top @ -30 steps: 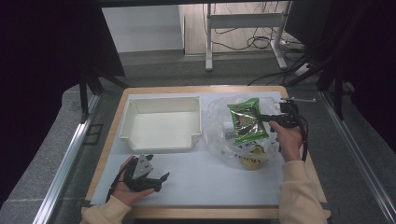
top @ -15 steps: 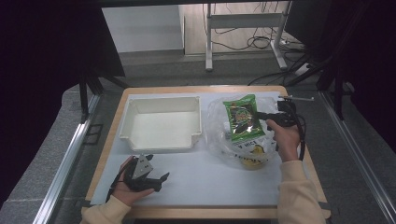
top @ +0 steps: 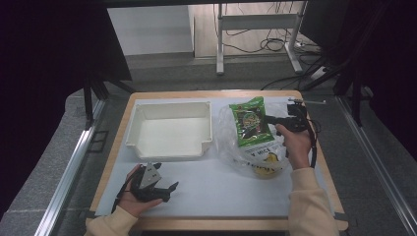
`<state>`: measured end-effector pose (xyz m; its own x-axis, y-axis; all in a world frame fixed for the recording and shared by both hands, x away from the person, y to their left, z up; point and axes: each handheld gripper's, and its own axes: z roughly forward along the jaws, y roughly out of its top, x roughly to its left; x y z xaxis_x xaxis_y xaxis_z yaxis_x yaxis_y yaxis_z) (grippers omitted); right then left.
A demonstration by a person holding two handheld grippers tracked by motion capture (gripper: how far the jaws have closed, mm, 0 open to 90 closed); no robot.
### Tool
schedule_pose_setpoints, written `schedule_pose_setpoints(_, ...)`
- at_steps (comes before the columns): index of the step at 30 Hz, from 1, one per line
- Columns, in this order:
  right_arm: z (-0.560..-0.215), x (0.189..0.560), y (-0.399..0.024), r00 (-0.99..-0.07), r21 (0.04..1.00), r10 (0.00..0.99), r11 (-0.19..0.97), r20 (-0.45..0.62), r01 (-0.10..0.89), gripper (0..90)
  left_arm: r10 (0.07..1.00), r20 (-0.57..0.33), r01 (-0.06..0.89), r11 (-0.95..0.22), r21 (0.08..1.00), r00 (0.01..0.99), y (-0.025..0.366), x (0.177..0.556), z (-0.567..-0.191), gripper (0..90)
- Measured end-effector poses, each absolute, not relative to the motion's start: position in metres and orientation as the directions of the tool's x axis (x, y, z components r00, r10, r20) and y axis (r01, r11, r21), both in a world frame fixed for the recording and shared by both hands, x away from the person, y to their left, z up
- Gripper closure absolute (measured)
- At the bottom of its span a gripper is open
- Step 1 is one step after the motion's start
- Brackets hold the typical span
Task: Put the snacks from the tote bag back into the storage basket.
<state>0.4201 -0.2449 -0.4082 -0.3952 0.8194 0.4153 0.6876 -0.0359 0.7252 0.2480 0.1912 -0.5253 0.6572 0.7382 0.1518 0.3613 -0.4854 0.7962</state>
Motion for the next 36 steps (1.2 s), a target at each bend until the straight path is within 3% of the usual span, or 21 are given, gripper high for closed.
schedule_pose_setpoints(36,-0.394,0.422,-0.209,-0.458,0.751,0.777,-0.028,0.432,0.66,89.9,0.742,0.146,0.363,-0.477,0.801,0.654,0.191,0.248,-0.525,12.7)
